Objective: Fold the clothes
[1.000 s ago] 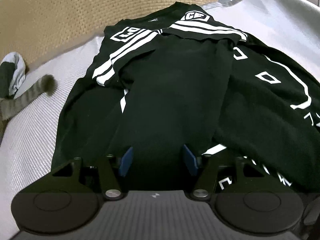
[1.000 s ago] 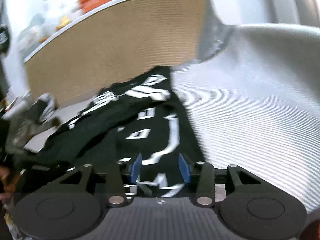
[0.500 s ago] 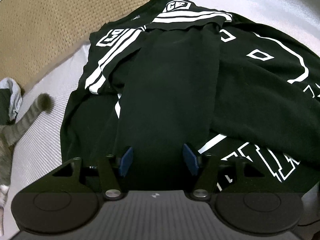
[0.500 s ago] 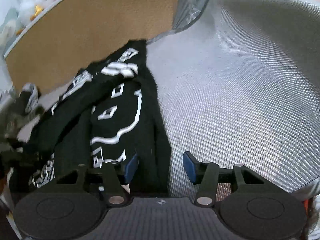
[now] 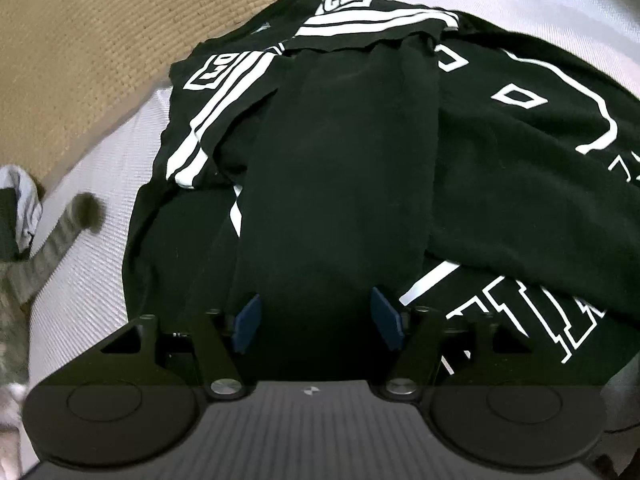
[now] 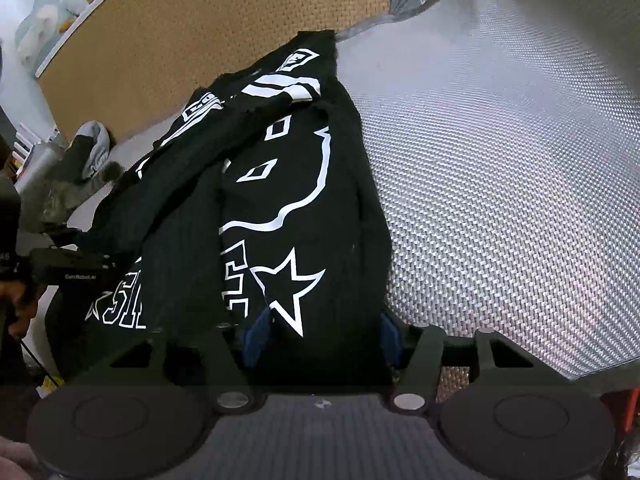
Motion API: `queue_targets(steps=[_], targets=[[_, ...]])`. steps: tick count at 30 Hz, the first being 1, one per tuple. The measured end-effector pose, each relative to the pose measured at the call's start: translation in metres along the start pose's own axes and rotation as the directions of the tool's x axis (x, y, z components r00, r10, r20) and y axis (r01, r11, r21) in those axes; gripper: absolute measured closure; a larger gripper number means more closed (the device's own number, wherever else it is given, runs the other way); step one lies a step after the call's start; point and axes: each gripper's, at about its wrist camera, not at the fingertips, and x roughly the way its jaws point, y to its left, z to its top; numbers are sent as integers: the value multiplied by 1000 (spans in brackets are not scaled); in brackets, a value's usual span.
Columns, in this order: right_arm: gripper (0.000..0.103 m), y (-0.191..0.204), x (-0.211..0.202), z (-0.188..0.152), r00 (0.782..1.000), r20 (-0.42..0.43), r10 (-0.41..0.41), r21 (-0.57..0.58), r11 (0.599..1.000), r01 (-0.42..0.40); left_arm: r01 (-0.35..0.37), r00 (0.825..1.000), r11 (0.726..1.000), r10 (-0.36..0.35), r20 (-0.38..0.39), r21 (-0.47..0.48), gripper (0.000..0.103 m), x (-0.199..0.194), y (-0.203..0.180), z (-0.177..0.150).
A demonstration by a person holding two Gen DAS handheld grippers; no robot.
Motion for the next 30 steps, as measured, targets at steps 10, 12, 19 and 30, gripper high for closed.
queue_targets(steps=[10, 12, 19, 30], targets=[[42, -12, 1, 6, 998, 1, 60, 98, 993, -59, 42, 991, 999, -38, -125, 32, 33, 9, 8, 19], [44, -11, 1, 4, 998, 5, 59, 85, 995, -59, 45, 993, 999, -44, -114, 13, 33, 8, 10, 15], [74, -20, -1, 1, 996, 7, 90, 130, 988, -90, 29, 994, 998, -23, -103, 52, 33, 6, 6, 15], [78, -22, 0, -1, 992, -37, 120, 150, 982, -113, 34, 997, 999, -32, -73, 19, 33, 5, 9, 10]])
